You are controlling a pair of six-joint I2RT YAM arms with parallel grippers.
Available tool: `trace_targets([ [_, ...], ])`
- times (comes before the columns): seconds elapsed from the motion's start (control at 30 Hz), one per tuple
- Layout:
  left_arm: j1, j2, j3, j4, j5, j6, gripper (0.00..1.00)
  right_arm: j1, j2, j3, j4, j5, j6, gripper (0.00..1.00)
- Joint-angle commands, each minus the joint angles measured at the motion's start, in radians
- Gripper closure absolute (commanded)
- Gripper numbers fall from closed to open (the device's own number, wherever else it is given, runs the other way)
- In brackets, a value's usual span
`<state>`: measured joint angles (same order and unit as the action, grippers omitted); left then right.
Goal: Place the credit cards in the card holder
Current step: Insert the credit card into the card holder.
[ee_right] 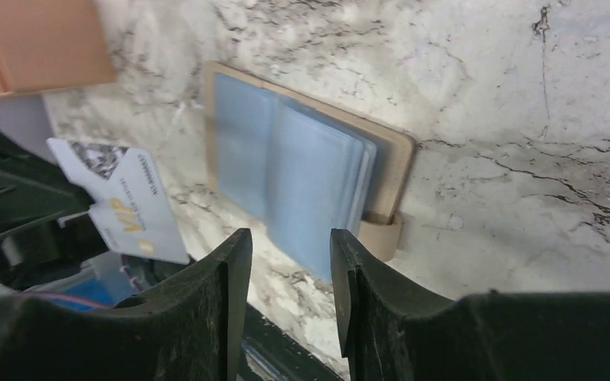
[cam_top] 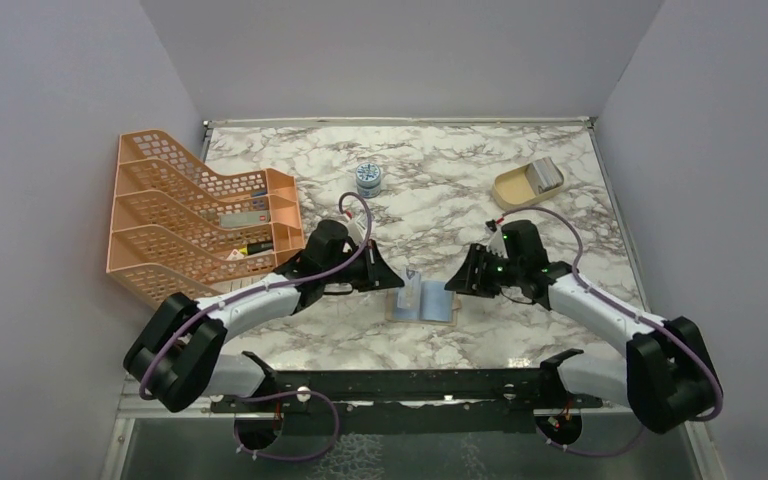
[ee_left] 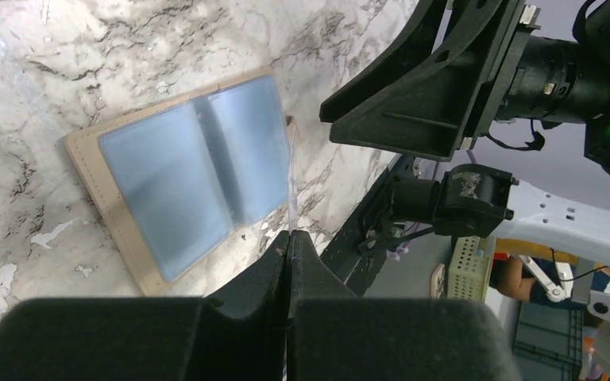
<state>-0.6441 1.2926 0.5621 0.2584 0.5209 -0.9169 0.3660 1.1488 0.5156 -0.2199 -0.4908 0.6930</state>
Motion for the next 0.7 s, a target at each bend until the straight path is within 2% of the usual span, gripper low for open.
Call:
trace_targets([
  [0.0, 0.011, 0.051, 0.001, 0.018, 0.08, 0.018, 1.0, 0.071, 0.097, 0.073, -0.066, 0.163, -0.07, 0.58],
  [0.17, 0.028, 0.088, -0.008, 0.014, 0.098, 0.018, 1.0, 0.153, 0.188, 0.108, -0.074, 0.289, -0.083, 0.62],
  [0.33, 0.041, 0.135, -0.004, 0.017, 0.114, 0.018, 1.0, 0.191, 0.258, 0.119, -0.083, 0.362, -0.093, 0.74],
  [0.67, 0.042, 0.203, 0.021, 0.044, 0.15, 0.013, 1.0, 0.195, 0.255, 0.11, -0.075, 0.381, -0.108, 0.81],
])
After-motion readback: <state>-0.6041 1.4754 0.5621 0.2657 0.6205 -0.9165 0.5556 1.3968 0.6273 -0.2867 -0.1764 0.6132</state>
